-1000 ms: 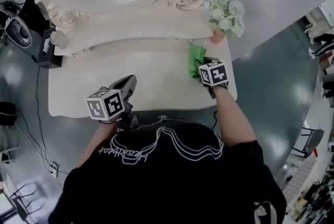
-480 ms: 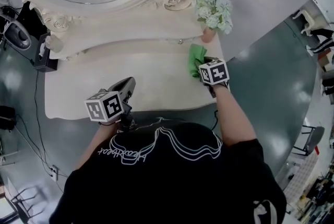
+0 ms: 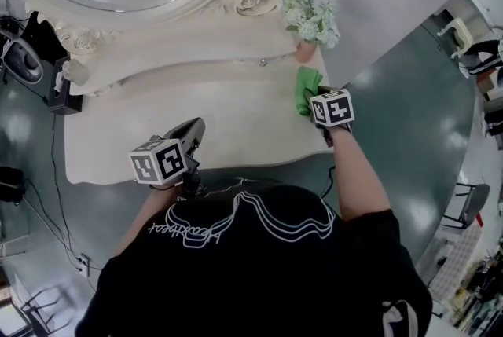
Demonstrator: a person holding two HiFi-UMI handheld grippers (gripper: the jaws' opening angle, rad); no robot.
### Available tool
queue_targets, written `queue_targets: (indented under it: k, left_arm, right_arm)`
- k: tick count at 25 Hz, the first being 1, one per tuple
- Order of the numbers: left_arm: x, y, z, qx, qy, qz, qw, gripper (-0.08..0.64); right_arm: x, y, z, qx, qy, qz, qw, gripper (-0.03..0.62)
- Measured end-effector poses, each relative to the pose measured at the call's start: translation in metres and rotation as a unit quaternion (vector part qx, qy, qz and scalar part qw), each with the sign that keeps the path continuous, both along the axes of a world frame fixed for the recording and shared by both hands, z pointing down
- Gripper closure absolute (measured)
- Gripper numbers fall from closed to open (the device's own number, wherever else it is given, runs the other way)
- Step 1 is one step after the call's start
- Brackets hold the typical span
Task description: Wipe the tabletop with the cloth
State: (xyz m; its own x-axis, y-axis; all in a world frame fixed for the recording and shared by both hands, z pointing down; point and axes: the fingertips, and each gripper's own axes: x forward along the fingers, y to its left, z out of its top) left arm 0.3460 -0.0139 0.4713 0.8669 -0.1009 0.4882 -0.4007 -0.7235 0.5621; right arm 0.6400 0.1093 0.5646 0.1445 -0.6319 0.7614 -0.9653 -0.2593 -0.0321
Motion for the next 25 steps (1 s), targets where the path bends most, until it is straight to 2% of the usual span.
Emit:
queue_targets:
  k: [9, 25]
  left_arm:
    - [0.005, 0.004, -0.001, -0.001, 0.001, 0.003, 1.0, 0.557]
    - [-0.002, -0.01, 0.001, -0.004, 0.001, 0.003, 1.0, 0.556]
  right_arm:
    - [0.02, 0.02, 0.002, -0.001, -0.001, 0.018, 1.0, 0.533]
    - [0.052, 0.049, -0.003, -0.031, 0.037, 0.07, 0.996, 0.534]
